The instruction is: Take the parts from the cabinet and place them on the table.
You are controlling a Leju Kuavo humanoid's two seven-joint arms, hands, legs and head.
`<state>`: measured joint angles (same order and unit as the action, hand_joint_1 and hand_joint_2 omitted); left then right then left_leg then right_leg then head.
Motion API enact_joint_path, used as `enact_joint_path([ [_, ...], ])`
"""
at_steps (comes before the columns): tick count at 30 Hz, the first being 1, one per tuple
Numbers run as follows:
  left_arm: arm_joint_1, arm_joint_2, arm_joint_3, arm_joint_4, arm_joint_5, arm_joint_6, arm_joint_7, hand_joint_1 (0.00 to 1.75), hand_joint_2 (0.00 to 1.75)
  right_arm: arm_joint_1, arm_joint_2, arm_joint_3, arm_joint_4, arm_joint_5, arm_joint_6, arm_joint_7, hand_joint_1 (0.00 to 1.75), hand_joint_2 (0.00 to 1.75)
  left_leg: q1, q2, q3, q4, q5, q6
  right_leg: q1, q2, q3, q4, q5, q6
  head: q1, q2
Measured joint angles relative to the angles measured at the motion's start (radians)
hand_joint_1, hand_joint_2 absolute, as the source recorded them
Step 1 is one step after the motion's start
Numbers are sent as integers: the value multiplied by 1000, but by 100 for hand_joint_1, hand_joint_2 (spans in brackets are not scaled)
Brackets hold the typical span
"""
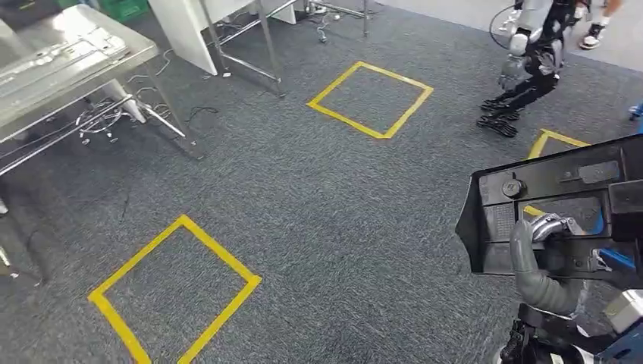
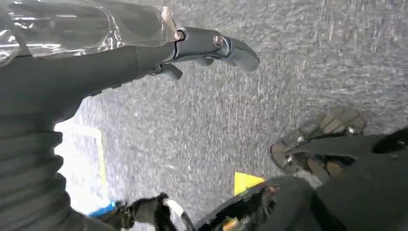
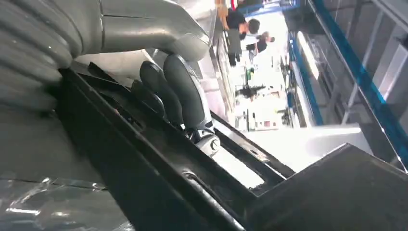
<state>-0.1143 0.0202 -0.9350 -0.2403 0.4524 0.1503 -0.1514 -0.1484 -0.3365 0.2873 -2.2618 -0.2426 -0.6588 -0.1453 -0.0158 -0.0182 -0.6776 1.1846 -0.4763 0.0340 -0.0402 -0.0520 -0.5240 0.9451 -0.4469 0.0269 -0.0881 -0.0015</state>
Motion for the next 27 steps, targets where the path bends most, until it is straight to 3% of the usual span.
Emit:
enact_joint_path([
  [1, 0, 0, 0, 0, 0, 0, 0, 0, 175, 0, 0, 0, 0, 0, 0, 0, 175, 175, -7, 9, 47, -94, 49, 13, 3, -10, 11, -5, -3, 0, 0, 0],
  [2, 0, 0, 0, 0, -1, -2, 0, 0, 175, 0, 0, -2, 0, 0, 0, -3, 175, 175, -19, 36, 102, -201, 98, 29, 7, -21, 26, -15, -5, -1, 0, 0],
  [3, -2, 1, 0, 0, 0, -1, 0, 0, 175, 2, 0, -3, 0, -1, 0, -6, 175, 175, -37, 106, 138, -276, 122, 53, 7, -31, 37, -25, -5, -1, 0, 0],
  [4, -7, 2, 0, 0, 0, -1, 0, 0, 175, 2, 0, -5, 0, -1, 0, -8, 175, 175, -47, 112, 147, -302, 113, 60, 16, -43, 39, -26, -8, 3, -1, 0],
  [5, -11, 2, 0, 0, 0, -1, 0, 0, 175, 3, 0, -8, 0, -2, 0, -9, 175, 175, -45, 106, 143, -299, 109, 62, 17, -55, 38, -26, -11, 7, 0, 0],
  [7, -5, 2, 0, 0, 1, 0, 0, 0, 175, 2, 0, -9, 2, -6, 0, -9, 175, 175, -45, 76, 142, -308, 106, 66, 18, -85, 48, -32, -16, 14, 0, 0],
  [8, -3, 0, 0, 0, 1, 2, 0, 0, 175, 3, 0, -10, 2, -6, 1, -9, 175, 175, -23, 59, 169, -332, 121, 59, 21, -84, 53, -27, -28, 19, -1, 0],
  [9, -1, -2, 0, 0, 1, 2, 0, 0, 175, 7, 1, -12, 2, -7, 0, -10, 175, 175, -25, 44, 176, -334, 123, 59, 20, -22, 47, 7, -45, 21, 1, 0],
  [10, -4, -2, 0, 0, 0, 2, 1, 0, 175, 8, 0, -12, 2, -6, 0, -12, 175, 175, -22, 35, 174, -331, 122, 63, 19, 21, 11, 84, -84, 20, 1, 0],
  [11, -6, -4, 0, 0, 0, 2, 1, 0, 175, 11, -1, -16, 3, -7, 0, -11, 175, 175, -20, 18, 175, -330, 122, 63, 16, 41, -38, 177, -124, 24, 1, 0],
  [12, -6, -6, 0, 0, 0, 3, 1, 0, 175, 15, -1, -18, 3, -7, -1, -11, 175, 175, -20, 4, 174, -329, 120, 65, 16, 46, -84, 259, -154, 28, 1, 0],
  [13, -5, -8, 0, 0, 0, 3, 1, 0, 175, 18, 0, -17, 3, -7, -1, -11, 175, 175, -20, -12, 174, -327, 120, 64, 16, 47, -118, 309, -161, 33, 1, 0],
  [14, -3, -8, -1, 0, 0, 3, 1, 0, 175, 18, -1, -17, 5, -7, -1, -11, 175, 175, -19, -28, 174, -324, 118, 62, 13, 47, -128, 306, -142, 37, 1, 0],
  [16, 0, -10, -1, 0, 0, 3, 1, 0, 175, 19, 0, -18, 6, -7, -1, -11, 175, 175, -11, -61, 175, -309, 109, 51, 8, 54, -75, 163, -41, 49, 1, 0],
  [17, 0, -10, -1, 0, 0, 4, 1, 0, 175, 19, -1, -18, 6, -7, -1, -11, 175, 175, -5, -76, 175, -298, 101, 43, 0, 73, -30, 62, 11, 57, 1, 0],
  [18, -1, -10, -1, 0, 0, 6, 1, 0, 175, 22, 0, -18, 6, -7, -2, -11, 175, 175, -5, -86, 170, -291, 94, 33, -10, 124, -3, 7, 13, 67, 1, 0],
  [19, -4, -9, -1, 0, 0, 8, 2, 0, 175, 21, 0, -18, 8, -8, -2, -11, 175, 175, -8, -99, 161, -281, 89, 29, -8, 134, 2, -8, 10, 55, 2, 0],
  [20, -3, -9, -1, 0, 0, 10, 2, 0, 175, 21, 0, -19, 8, -7, -2, -11, 175, 175, -7, -105, 158, -287, 95, 30, -6, 117, -2, -7, 13, 40, 2, 0],
  [22, 3, -8, -1, 0, 1, 9, 2, 0, 175, 21, 1, -19, 8, -8, -2, -11, 175, 175, -7, -126, 152, -291, 99, 26, -4, 92, -2, -7, 12, 26, 1, 0],
  [23, 5, -2, -1, 0, 3, 10, 2, 0, 175, 19, 2, -19, 10, -8, -2, -11, 175, 175, -3, -125, 152, -283, 94, 22, -13, 76, 0, -8, 13, 22, 2, 0],
  [24, 6, -6, -1, 0, 3, 10, 2, 0, 175, 18, 2, -19, 10, -9, 0, -11, 175, 175, -11, -74, 135, -251, 74, 16, -8, 67, 6, -13, 12, 15, 0, 0],
  [25, 4, -6, -1, 0, 3, 9, 2, 0, 175, 18, 3, -19, 10, -10, 2, -11, 175, 175, -7, -32, 102, -185, 42, 6, -6, 55, 10, -15, 11, 14, 0, 0],
  [26, 1, -5, -1, 0, 3, 8, 2, 0, 175, 20, 4, -19, 10, -10, 2, -12, 175, 175, -2, -9, 55, -91, 3, -2, -4, 44, 10, -15, 10, 13, 0, 0],
  [27, -1, -4, -1, 0, 5, 10, 2, 0, 175, 20, 3, -19, 11, -11, 3, -12, 175, 175, 0, 0, 4, 6, -31, -6, -2, 29, 10, -15, 8, 14, 0, 0],
])
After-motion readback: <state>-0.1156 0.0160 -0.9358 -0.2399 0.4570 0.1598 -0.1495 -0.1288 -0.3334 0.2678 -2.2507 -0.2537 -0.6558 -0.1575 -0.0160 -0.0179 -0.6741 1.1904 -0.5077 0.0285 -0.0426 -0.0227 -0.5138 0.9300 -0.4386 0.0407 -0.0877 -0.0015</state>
